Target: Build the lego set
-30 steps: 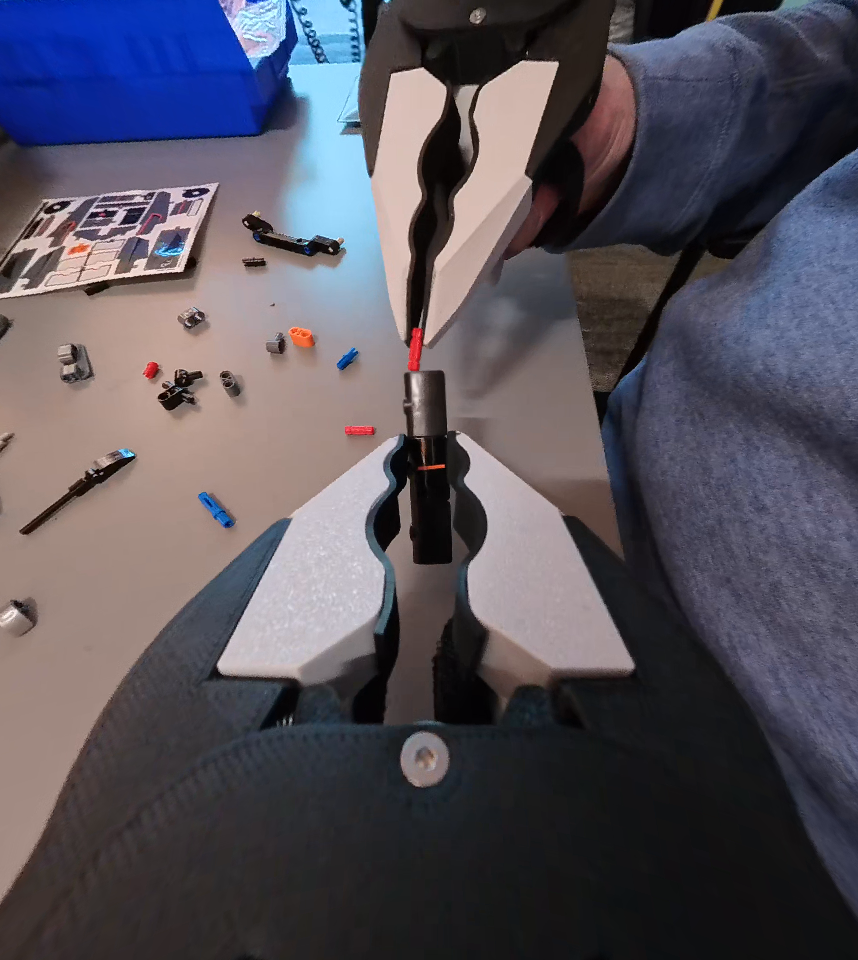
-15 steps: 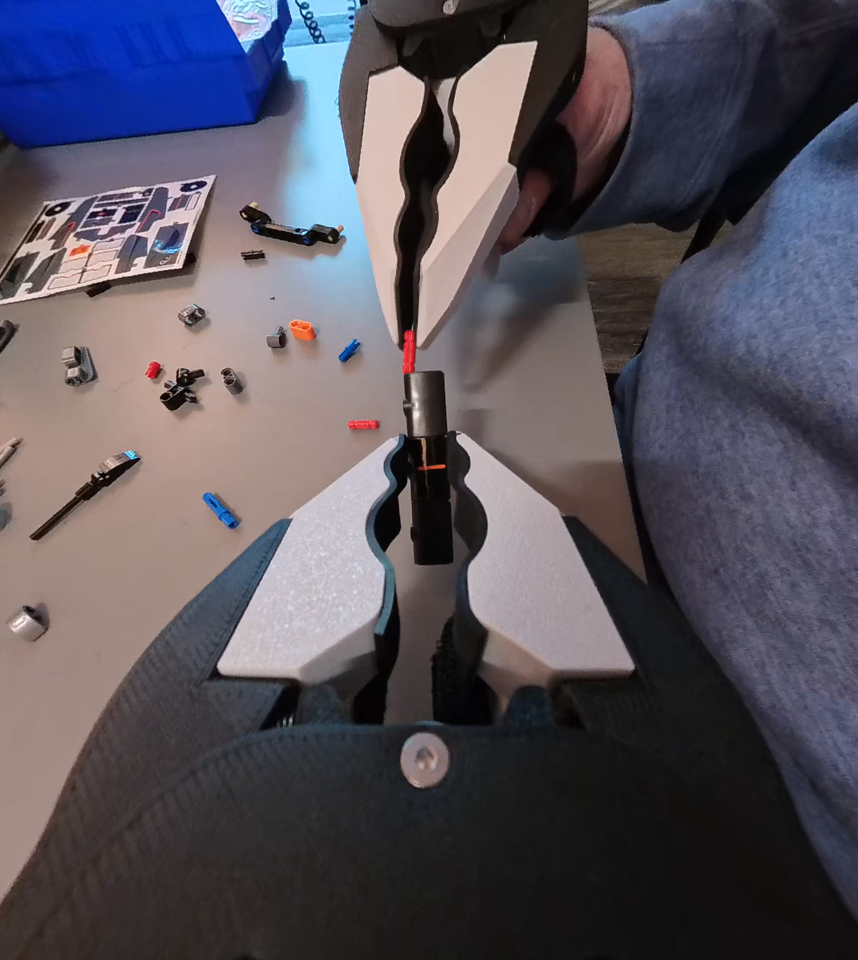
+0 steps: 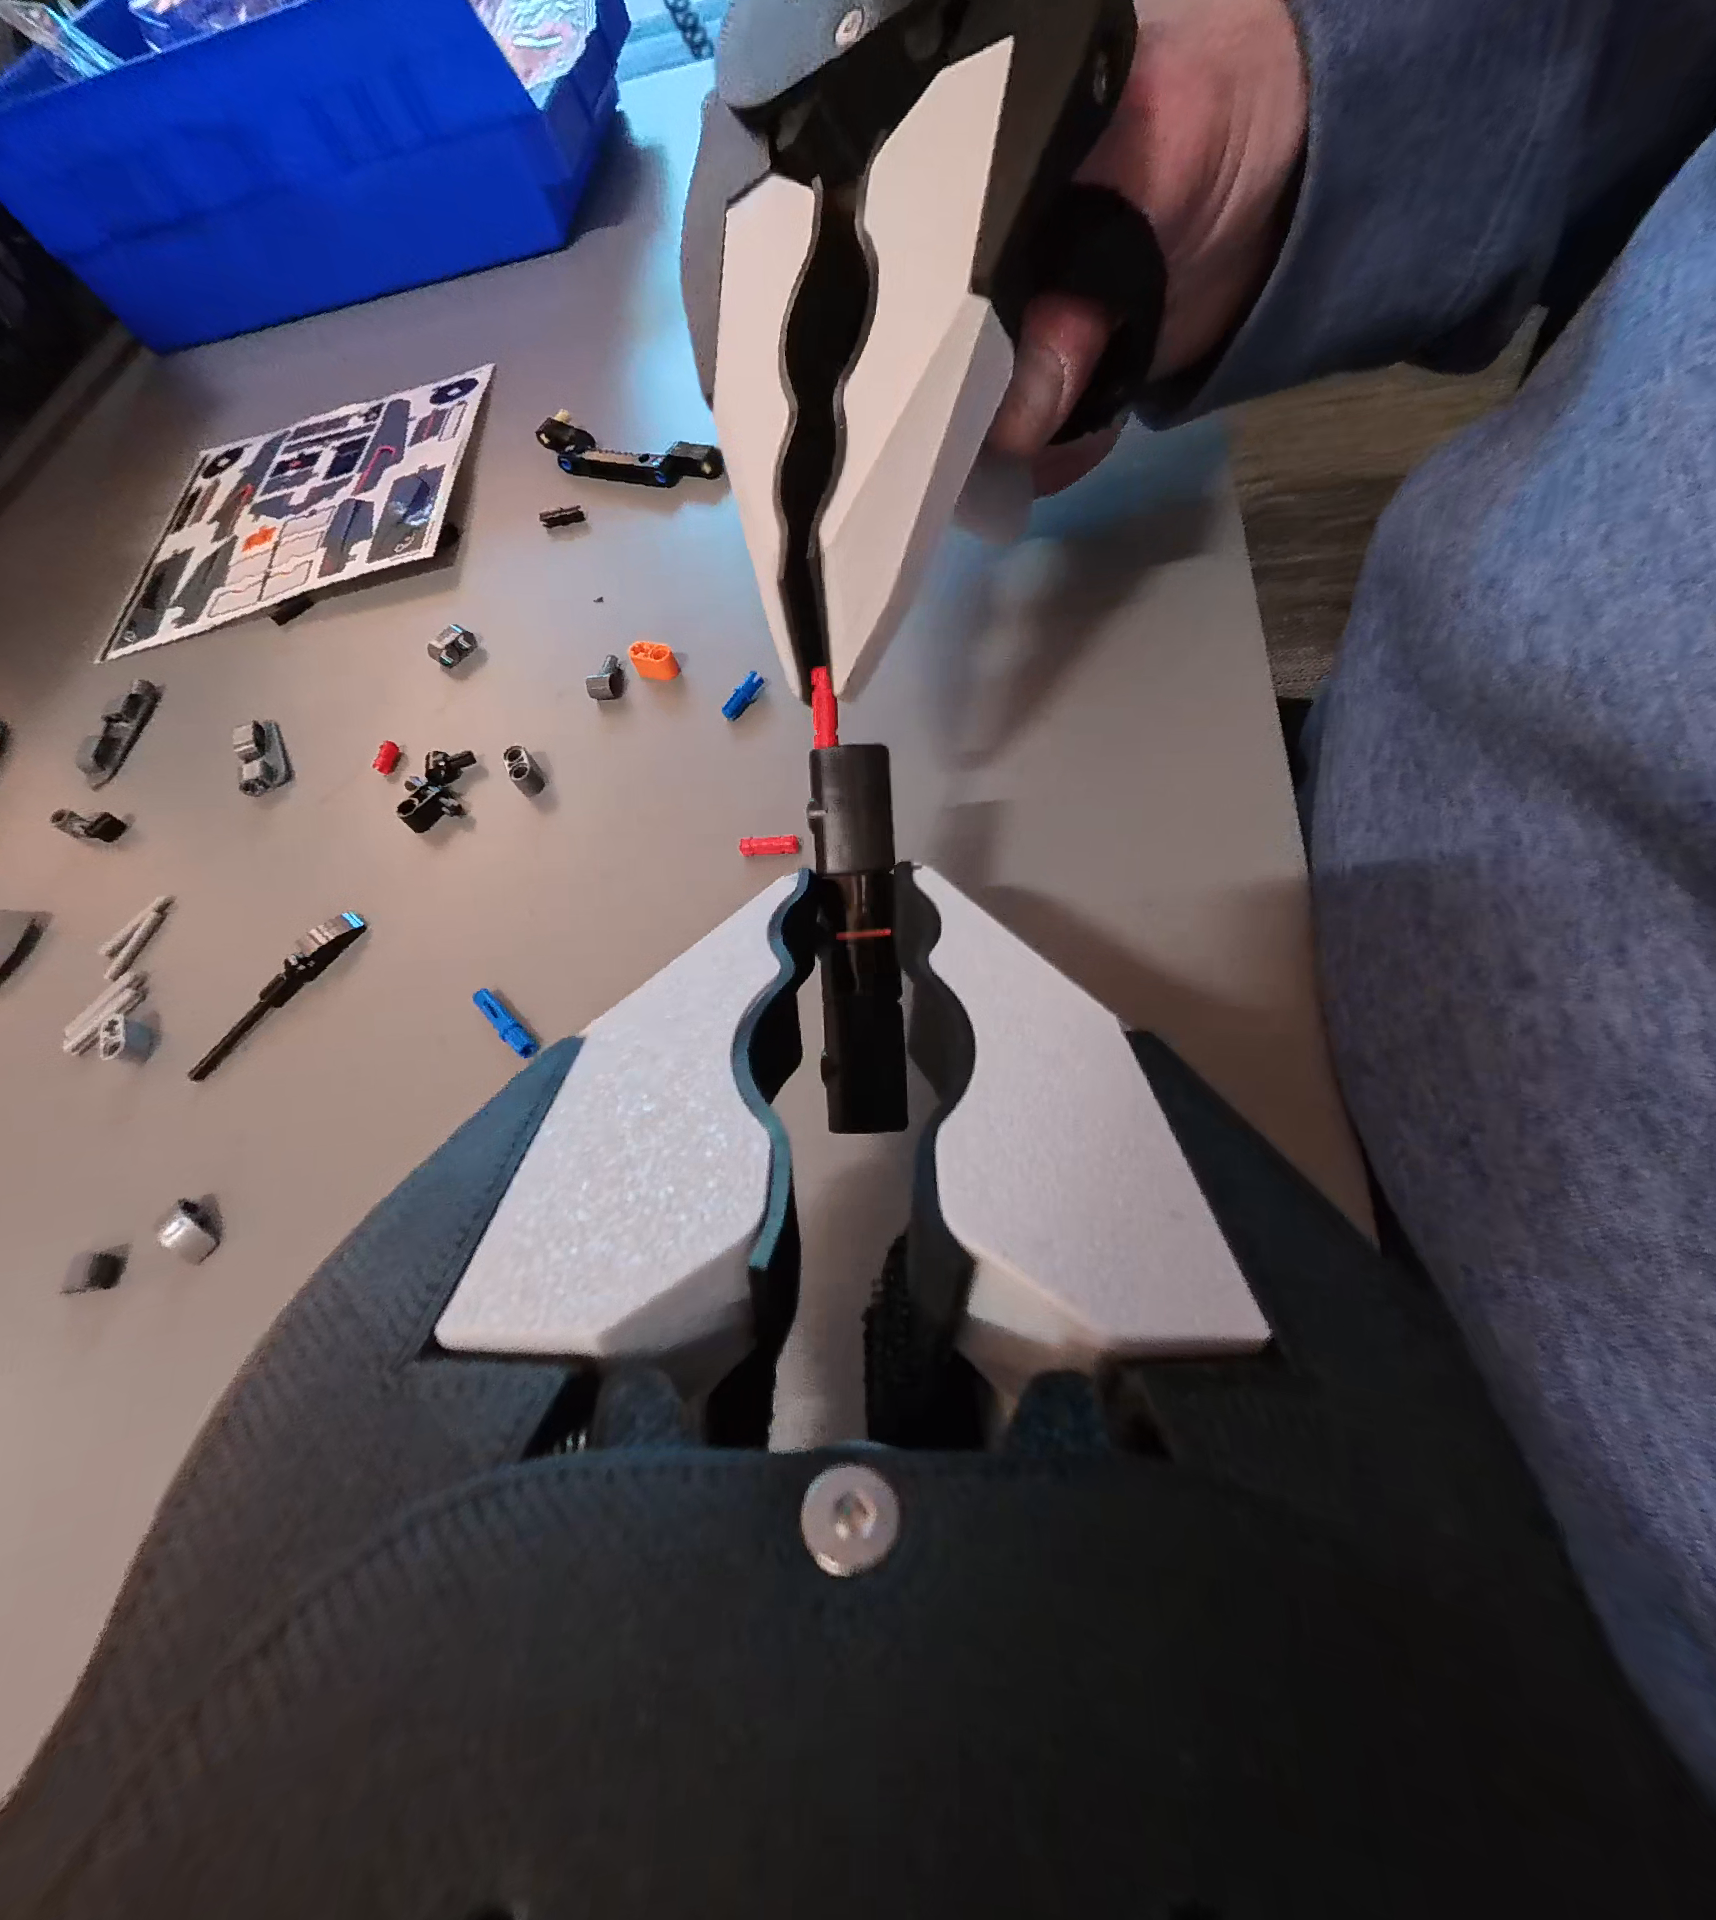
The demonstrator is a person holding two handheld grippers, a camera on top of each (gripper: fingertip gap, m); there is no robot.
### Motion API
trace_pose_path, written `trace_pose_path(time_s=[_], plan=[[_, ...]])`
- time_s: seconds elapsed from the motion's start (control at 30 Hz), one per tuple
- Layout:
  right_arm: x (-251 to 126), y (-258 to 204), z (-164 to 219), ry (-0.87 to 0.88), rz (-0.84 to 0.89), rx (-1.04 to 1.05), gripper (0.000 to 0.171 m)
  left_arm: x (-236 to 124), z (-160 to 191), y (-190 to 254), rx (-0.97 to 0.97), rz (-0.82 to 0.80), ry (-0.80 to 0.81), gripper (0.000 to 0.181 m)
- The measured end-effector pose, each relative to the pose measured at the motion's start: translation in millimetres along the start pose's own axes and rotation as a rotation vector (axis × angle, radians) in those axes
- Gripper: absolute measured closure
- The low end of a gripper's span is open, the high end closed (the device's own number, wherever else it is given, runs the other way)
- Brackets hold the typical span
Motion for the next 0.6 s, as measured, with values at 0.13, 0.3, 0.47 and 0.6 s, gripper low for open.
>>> trace_pose_path(time_s=[0.13, 0.3, 0.47, 0.6], plan=[[0, 1, 1, -0.003, 0.002, 0.019, 0.17, 0, 0, 0, 0.031, -0.017, -0.021, 0.169], [2, 4, 10, -0.034, 0.017, 0.015, 0.17, 5, 7, 0, -0.011, 0.035, -0.088, 0.169], [-2, 7, 13, -0.04, 0.036, 0.015, 0.17, 14, 22, 1, 0.026, 0.069, -0.236, 0.169], [-6, 7, 11, -0.033, 0.041, 0.005, 0.17, 18, 26, 0, 0.026, 0.09, -0.31, 0.163]])
Point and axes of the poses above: each gripper's, where its closed fingertips meet, x out along the fingers, z out of its underside, y = z × x across the jaws, the point moved 4 cm from there along -x, back along the fingers, and after that the axes turned 1 degree about -x, right-handed, at the moved point
